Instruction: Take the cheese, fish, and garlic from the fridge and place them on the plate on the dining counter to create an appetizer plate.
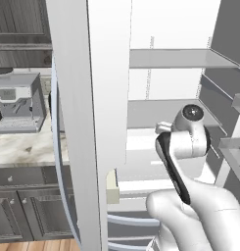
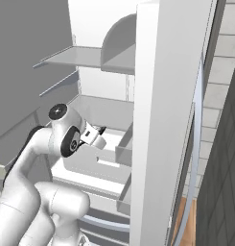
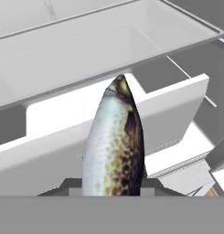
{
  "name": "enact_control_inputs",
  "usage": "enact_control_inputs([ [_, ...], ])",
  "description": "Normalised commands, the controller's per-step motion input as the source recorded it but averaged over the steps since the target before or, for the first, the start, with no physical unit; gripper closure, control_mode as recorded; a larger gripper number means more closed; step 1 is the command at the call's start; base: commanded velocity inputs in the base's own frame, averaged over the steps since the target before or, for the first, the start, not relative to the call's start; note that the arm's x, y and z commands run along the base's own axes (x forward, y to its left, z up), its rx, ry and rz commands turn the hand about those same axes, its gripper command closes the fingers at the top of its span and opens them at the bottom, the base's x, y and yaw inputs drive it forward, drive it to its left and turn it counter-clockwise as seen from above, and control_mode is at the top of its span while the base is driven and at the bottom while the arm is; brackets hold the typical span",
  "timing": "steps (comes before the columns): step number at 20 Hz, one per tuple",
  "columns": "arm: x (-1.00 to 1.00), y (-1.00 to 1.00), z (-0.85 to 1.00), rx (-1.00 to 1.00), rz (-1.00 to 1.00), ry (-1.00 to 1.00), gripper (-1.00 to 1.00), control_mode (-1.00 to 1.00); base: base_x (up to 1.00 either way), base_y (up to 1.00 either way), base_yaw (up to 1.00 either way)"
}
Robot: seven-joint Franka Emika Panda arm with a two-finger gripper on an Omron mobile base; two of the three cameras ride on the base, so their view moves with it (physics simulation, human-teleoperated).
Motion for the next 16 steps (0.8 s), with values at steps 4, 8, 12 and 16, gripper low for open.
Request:
enact_control_inputs([
  [4, -0.85, 0.0, 0.3, 0.0, 0.03, 0.0, 1.0, -1.0, 0.0, 0.0, 0.0],
  [8, -0.71, 0.0, 0.36, 0.0, 0.04, 0.0, 1.0, -1.0, 0.0, 0.0, 0.0],
  [12, -0.66, 0.0, 0.41, 0.0, 0.07, 0.0, 1.0, -1.0, 0.0, 0.0, 0.0],
  [16, -0.62, 0.0, 0.45, 0.0, 0.08, 0.0, 1.0, -1.0, 0.0, 0.0, 0.0],
])
